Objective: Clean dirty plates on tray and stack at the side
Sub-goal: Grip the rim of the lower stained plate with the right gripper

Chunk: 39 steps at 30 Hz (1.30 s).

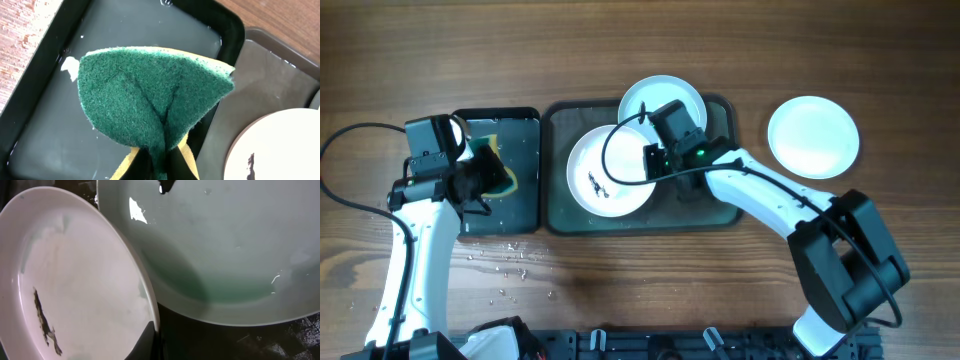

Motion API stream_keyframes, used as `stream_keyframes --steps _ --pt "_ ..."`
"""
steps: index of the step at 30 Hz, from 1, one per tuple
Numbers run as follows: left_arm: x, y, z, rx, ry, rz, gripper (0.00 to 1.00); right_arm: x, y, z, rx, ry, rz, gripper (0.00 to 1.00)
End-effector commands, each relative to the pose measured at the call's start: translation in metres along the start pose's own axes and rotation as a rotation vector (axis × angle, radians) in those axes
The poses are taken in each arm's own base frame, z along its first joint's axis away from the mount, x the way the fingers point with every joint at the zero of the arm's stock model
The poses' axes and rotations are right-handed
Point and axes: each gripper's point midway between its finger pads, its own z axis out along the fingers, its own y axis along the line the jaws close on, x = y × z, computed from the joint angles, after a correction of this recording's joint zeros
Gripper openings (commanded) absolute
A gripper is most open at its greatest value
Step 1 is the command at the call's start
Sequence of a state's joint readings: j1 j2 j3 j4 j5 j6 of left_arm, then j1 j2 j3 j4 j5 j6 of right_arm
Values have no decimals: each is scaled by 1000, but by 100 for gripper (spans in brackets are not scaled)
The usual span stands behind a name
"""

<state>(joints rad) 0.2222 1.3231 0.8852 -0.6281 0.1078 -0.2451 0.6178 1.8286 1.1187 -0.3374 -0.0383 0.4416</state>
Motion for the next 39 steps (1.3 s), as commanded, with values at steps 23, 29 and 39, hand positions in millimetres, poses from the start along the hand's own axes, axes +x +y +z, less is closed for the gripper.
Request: stream_keyframes --steps 23,29,39 --pt "3 -25 3 -29 -36 144 4 27 30 4 -76 87 35 5" --pt "5 -21 3 -49 -30 90 4 30 36 3 -106 106 62 15" --pt "9 -26 3 -28 -12 96 4 4 29 6 -53 -22 -147 37"
